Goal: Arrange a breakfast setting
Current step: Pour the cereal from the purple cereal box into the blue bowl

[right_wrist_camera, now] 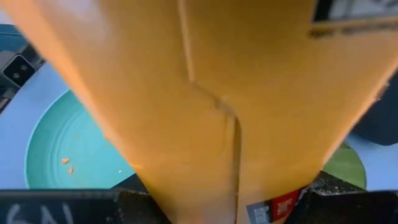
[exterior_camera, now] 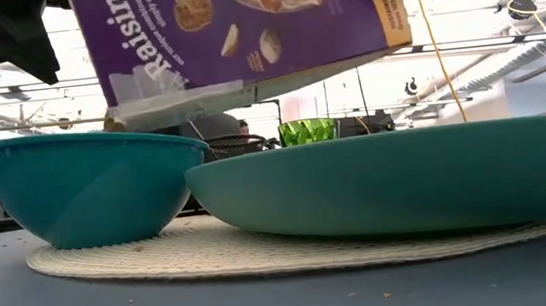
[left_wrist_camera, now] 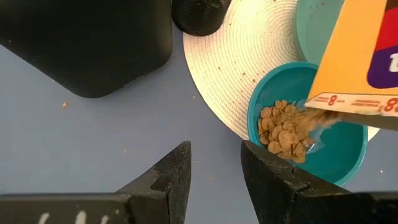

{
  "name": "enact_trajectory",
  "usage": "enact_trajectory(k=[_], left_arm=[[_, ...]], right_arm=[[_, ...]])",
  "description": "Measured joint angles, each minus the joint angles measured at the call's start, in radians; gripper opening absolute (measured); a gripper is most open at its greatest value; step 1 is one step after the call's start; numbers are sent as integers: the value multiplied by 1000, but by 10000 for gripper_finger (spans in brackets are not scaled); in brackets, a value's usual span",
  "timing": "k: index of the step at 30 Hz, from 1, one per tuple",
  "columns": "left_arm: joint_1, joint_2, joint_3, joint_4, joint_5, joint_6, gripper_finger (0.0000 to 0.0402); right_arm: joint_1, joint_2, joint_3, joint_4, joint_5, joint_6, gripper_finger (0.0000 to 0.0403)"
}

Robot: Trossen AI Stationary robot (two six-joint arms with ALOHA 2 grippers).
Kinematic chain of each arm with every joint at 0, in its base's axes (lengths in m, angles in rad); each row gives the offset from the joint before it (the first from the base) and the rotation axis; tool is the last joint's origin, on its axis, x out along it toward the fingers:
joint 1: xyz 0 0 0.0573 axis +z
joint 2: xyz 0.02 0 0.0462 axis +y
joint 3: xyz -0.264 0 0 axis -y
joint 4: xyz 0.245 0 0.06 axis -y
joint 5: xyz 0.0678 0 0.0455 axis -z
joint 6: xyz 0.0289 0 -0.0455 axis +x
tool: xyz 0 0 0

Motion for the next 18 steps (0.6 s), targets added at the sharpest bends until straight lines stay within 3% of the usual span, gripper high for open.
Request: enact_trajectory(k=[18], left_arm=[[0, 0, 0, 1, 0, -5, 145]], right_arm=[[0, 1, 152, -97, 5, -31, 167]])
